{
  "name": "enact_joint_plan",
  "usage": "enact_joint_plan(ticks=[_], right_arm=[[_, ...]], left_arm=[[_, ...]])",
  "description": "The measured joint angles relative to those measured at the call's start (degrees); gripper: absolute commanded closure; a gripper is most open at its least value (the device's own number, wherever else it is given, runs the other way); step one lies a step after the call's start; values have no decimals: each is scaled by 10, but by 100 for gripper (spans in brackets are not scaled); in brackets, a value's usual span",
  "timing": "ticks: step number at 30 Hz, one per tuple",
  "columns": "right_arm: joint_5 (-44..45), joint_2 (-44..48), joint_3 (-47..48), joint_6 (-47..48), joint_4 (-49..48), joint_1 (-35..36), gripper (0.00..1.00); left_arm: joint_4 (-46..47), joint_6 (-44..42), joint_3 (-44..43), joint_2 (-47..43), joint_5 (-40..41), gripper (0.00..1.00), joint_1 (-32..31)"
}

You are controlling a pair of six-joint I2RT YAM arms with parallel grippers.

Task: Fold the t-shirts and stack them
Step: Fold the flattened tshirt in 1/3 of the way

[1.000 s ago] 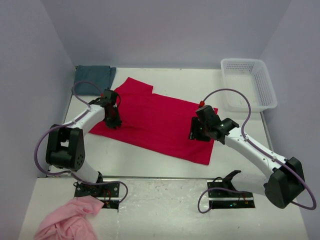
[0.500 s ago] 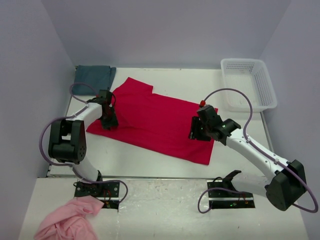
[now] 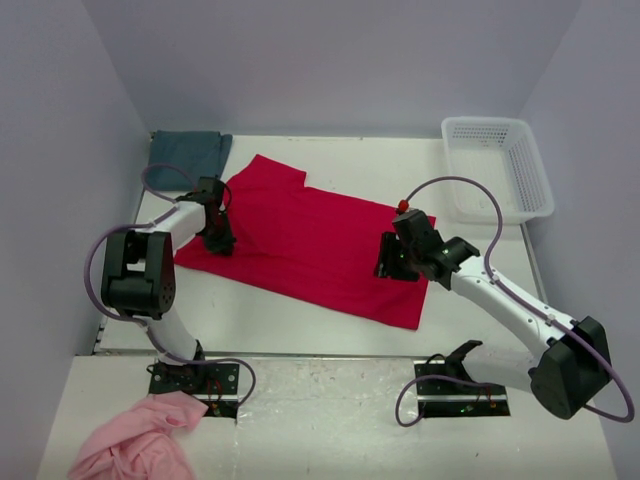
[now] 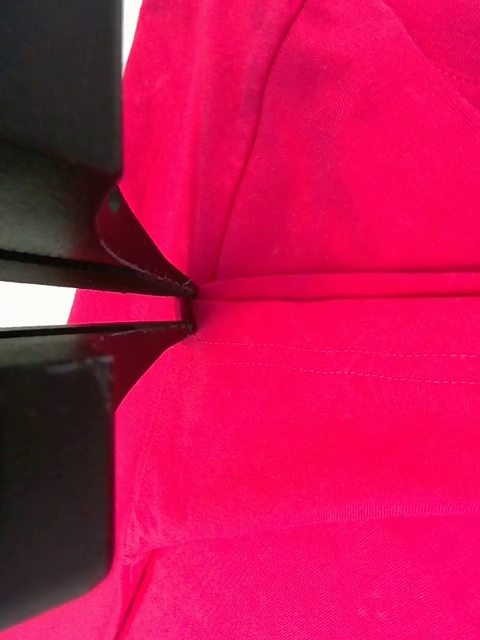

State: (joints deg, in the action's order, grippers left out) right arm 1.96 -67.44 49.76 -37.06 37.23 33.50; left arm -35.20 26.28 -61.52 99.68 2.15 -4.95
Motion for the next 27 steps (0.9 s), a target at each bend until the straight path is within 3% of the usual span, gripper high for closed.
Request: enact_joint_plan(ticks=[4,17,27], right_arm=[[0,0,0,0,-1,0,51],[-2,-16,-6,0,-18,0,51],[-7,-28,-6,0,-21,0,51]], left_arm=[[0,-2,-1,2,-3,100,0],[-10,-4,-18,-23,-3,100,-1],[-30,-4,-129,-24,-7,100,-38]])
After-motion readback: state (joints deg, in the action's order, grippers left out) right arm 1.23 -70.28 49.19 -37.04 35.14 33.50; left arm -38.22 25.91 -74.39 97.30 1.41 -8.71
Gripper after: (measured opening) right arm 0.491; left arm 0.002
